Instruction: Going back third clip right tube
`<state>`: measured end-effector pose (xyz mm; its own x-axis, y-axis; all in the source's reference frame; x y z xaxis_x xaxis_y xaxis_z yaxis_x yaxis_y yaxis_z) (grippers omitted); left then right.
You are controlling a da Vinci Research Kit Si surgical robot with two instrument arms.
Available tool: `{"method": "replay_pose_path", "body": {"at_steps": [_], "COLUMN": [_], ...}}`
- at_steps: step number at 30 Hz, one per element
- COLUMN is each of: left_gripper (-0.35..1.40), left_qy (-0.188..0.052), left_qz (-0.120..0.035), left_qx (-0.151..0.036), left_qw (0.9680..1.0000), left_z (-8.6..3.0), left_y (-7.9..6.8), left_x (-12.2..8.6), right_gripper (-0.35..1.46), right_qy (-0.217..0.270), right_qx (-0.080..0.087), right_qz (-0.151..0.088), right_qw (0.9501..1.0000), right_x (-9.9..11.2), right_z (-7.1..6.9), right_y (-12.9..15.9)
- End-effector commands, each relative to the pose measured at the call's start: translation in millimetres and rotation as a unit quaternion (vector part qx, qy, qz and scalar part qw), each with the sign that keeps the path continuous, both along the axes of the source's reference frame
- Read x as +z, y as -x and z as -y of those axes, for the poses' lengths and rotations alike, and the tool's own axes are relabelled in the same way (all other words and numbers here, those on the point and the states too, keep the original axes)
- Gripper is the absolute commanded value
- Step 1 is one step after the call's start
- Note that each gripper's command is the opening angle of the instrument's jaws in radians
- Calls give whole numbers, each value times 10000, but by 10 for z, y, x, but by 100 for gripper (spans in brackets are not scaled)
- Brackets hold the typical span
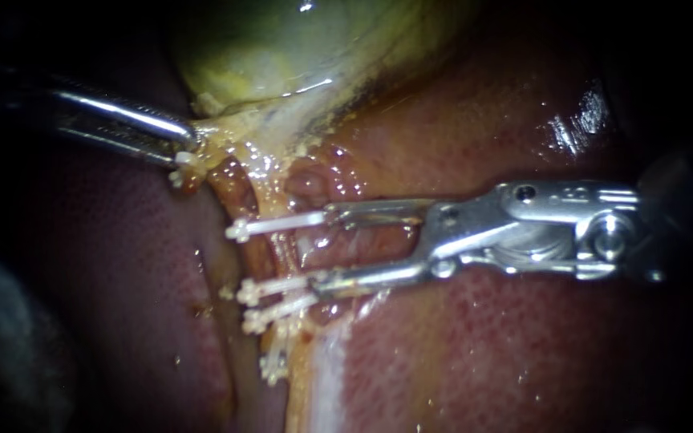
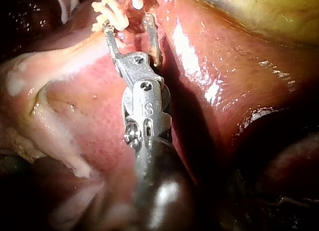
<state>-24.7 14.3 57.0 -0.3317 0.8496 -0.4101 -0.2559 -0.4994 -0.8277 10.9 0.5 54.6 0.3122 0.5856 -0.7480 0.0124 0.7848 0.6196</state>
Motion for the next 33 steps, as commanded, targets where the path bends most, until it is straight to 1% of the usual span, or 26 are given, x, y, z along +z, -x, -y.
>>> {"method": "replay_pose_path", "body": {"at_steps": [1,7,11,14,18,22,26,29,33], "left_gripper": [-35,-35,-35,-35,-35,-35,-35,-35,-35], "left_qy": [2,7,10,11,18,51,84,32,-16], "left_qz": [3,-12,-14,-15,-36,-75,-78,-89,-104], "left_qx": [3,10,9,6,5,-16,47,73,96], "left_qw": [10000,10000,10000,10000,10000,10000,9999,9999,9999], "left_z": [0,1,2,2,4,9,13,15,19], "left_y": [0,0,0,1,5,17,31,41,50], "left_x": [1,3,3,4,6,16,32,46,58], "right_gripper": [50,50,50,50,50,50,50,50,50], "right_qy": [41,250,278,285,320,345,341,341,341], "right_qx": [-30,-181,-225,-264,-348,-369,-374,-378,-386], "right_qz": [-24,-103,-116,-90,76,93,89,86,81], "right_qw": [10000,9995,9993,9992,9989,9987,9987,9987,9986], "right_x": [-3,-12,-14,-15,-16,-18,-19,-19,-20], "right_z": [-1,1,2,3,3,1,0,1,2], "right_y": [8,43,57,66,74,76,79,81,83]}}
